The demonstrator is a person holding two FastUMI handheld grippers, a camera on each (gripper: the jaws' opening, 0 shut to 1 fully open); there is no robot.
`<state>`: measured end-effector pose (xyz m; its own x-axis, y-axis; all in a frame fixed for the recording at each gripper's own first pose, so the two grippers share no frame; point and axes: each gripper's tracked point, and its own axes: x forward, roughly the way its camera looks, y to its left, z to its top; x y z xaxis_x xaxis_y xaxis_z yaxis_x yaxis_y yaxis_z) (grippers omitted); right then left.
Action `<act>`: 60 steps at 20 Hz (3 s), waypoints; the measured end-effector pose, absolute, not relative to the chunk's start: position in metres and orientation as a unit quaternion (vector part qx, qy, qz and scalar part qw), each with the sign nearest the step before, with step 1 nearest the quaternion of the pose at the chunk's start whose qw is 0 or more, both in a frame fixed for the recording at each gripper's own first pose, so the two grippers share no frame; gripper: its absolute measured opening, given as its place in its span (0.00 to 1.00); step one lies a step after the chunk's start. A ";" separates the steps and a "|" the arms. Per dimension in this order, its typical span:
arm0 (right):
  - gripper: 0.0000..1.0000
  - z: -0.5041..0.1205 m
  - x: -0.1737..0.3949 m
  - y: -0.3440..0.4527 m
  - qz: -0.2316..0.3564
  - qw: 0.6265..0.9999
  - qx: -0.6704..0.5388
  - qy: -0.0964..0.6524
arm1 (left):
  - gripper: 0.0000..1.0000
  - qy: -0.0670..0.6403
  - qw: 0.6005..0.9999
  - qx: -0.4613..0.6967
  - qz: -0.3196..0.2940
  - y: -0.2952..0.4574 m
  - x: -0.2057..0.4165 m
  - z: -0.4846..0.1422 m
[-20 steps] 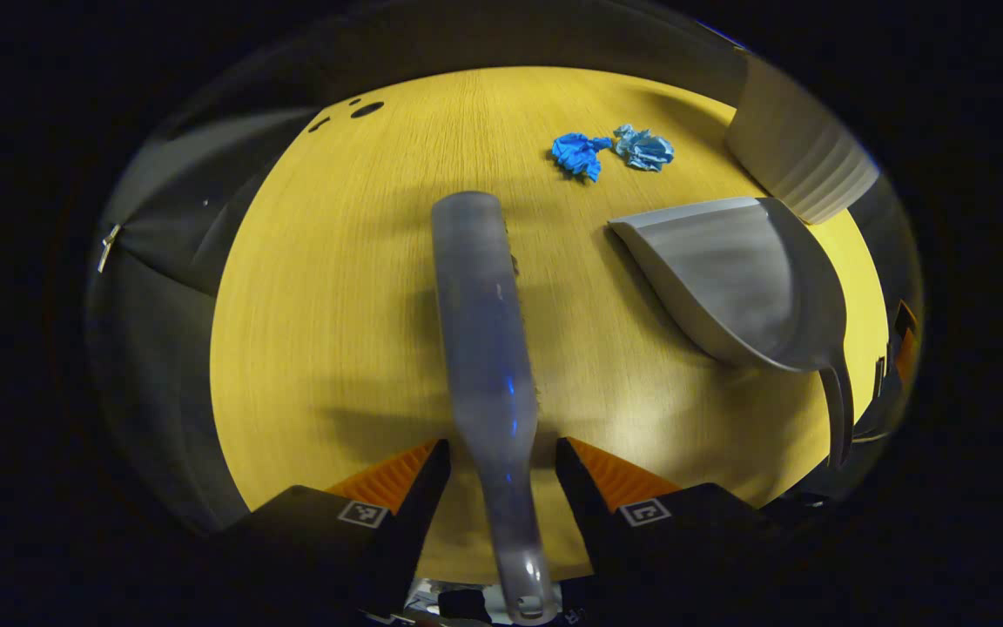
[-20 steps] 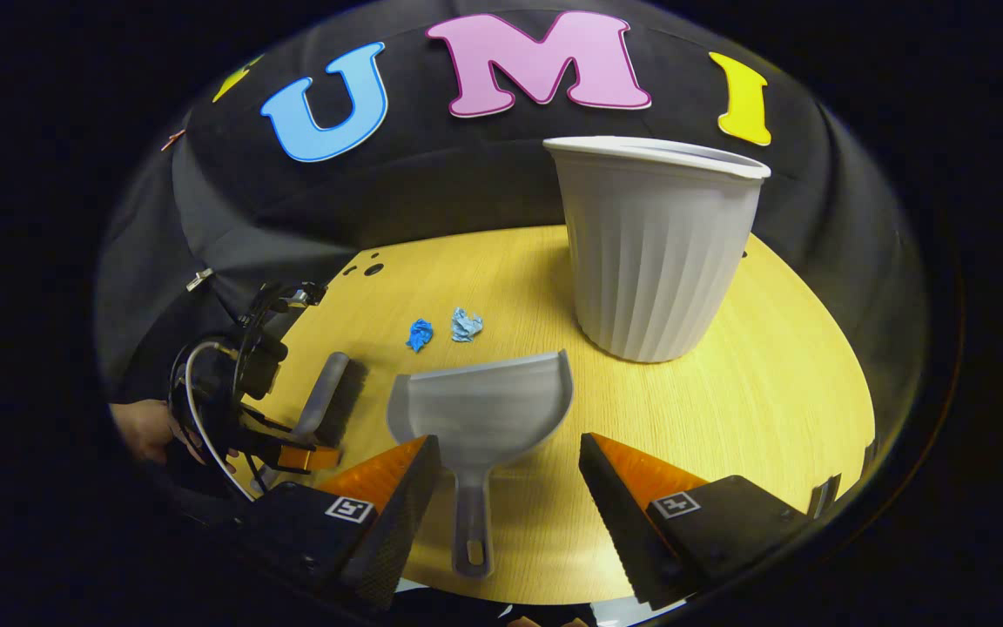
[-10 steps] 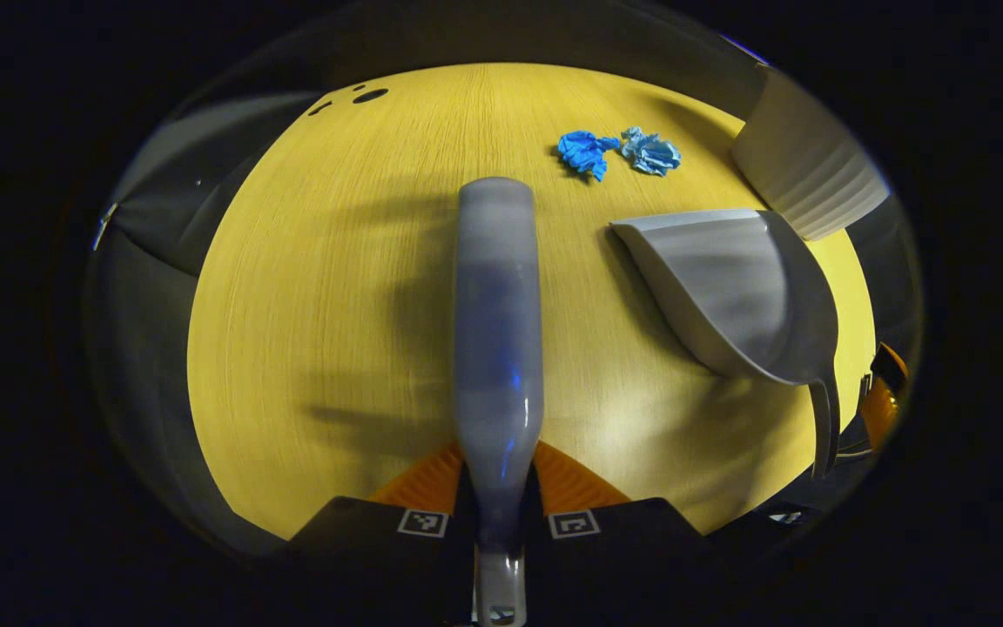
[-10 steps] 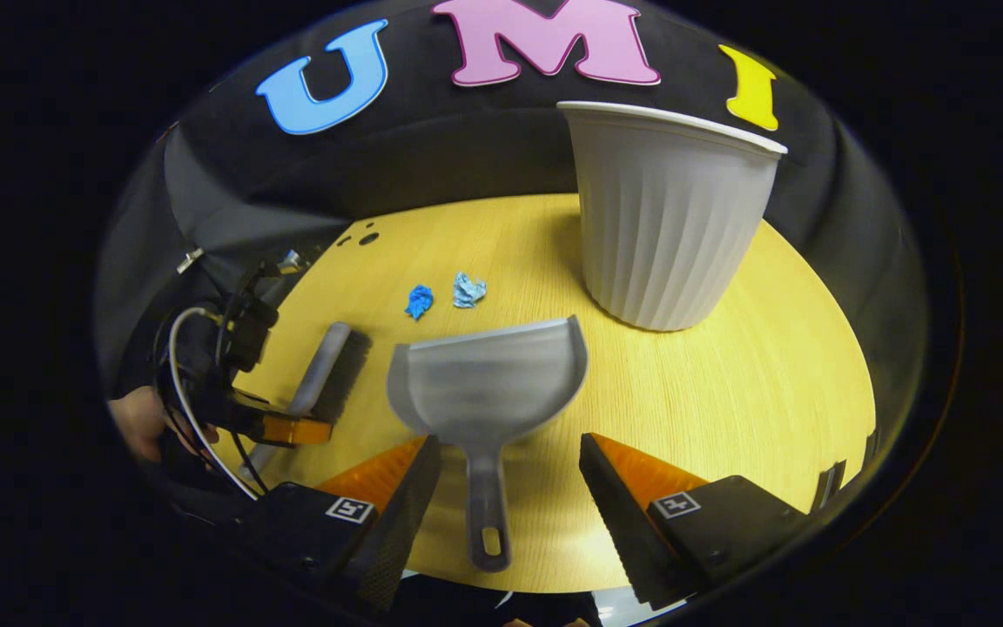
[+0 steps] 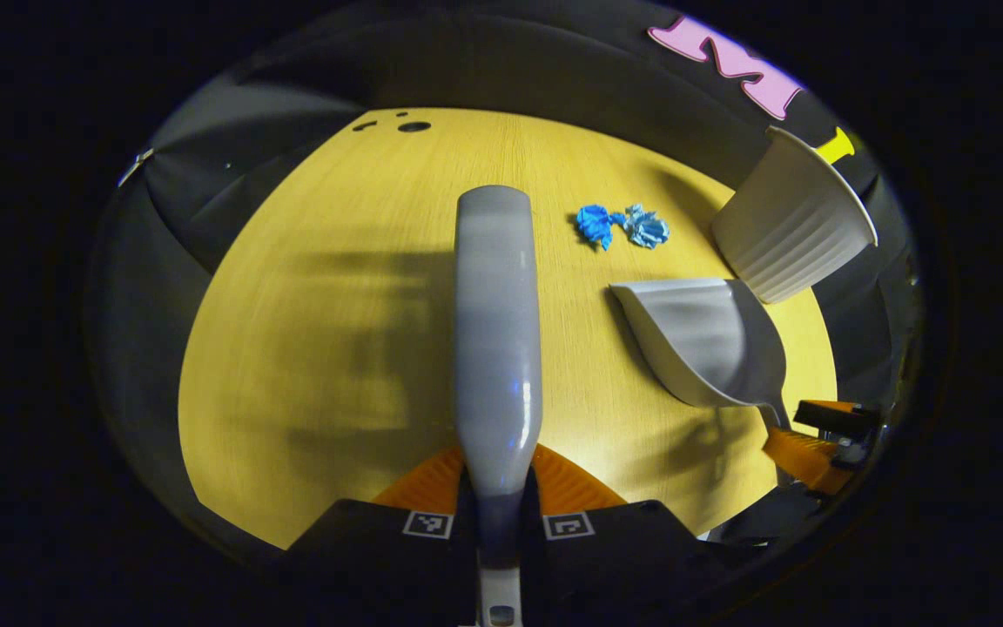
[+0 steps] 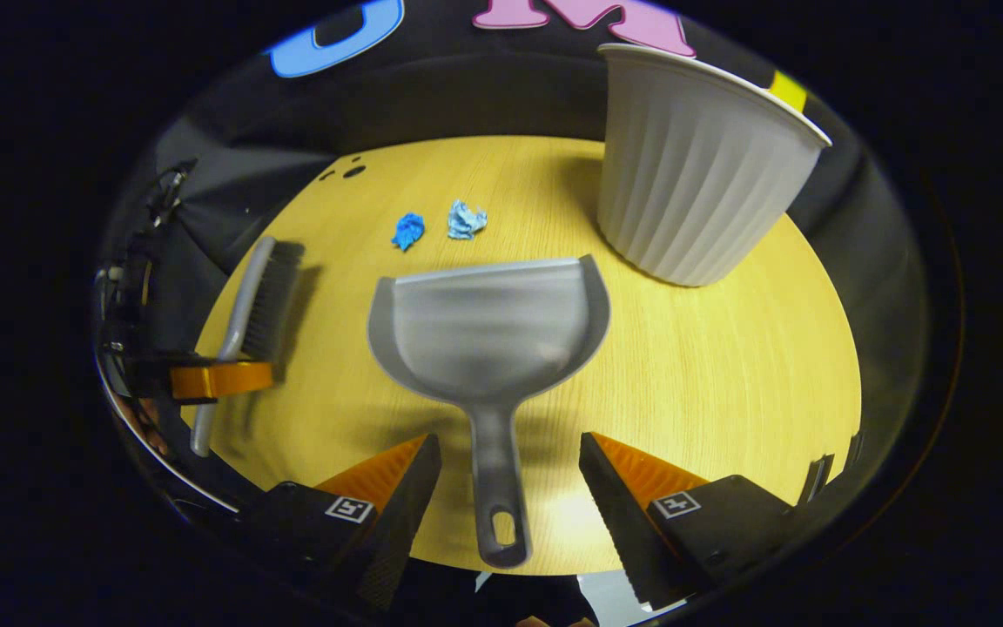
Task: Pick up the small broom and dustpan from the desktop, sweep the trash into the dustpan with the broom, and then empty the trash into the garbage bin.
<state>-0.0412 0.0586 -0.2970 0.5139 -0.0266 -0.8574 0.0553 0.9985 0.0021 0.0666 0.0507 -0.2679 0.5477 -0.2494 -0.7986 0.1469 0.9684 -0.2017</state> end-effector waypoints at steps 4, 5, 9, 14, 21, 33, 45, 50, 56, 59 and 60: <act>0.99 -0.320 -0.026 0.058 -0.038 0.856 0.009 0.515 | 0.23 0.433 0.894 -0.047 -0.103 0.068 0.070 -0.244; 0.99 -0.326 -0.024 0.055 -0.043 0.852 0.010 0.522 | 0.23 0.428 0.896 -0.050 -0.102 0.071 0.071 -0.238; 0.99 -0.343 -0.016 0.054 -0.043 0.841 0.009 0.539 | 0.23 0.420 0.901 -0.051 -0.096 0.078 0.078 -0.221; 0.72 -0.349 -0.012 0.059 -0.029 0.832 0.010 0.554 | 0.23 0.417 0.904 -0.045 -0.082 0.077 0.103 -0.213; 0.36 -0.348 -0.012 0.056 0.039 0.817 0.013 0.576 | 0.23 0.445 0.887 0.020 -0.119 0.061 0.152 -0.234; 0.33 -0.330 -0.028 0.015 0.109 0.810 -0.056 0.573 | 0.23 0.455 0.821 0.274 -0.208 0.015 0.270 -0.259; 0.33 -0.335 -0.024 0.007 0.135 0.803 -0.069 0.577 | 0.24 0.446 0.736 0.386 -0.332 -0.048 0.276 -0.270; 0.33 -0.332 -0.025 0.009 0.143 0.804 -0.072 0.573 | 0.24 0.470 0.709 0.357 -0.387 -0.071 0.234 -0.274; 0.33 -0.334 -0.029 0.004 0.155 0.806 -0.078 0.566 | 0.22 0.514 0.680 0.304 -0.426 -0.088 0.170 -0.276; 0.33 -0.336 -0.028 0.002 0.162 0.806 -0.082 0.564 | 0.24 0.528 0.679 0.289 -0.419 -0.088 0.156 -0.271; 0.33 -0.337 -0.028 0.002 0.165 0.806 -0.083 0.563 | 0.27 0.530 0.682 0.282 -0.418 -0.089 0.149 -0.268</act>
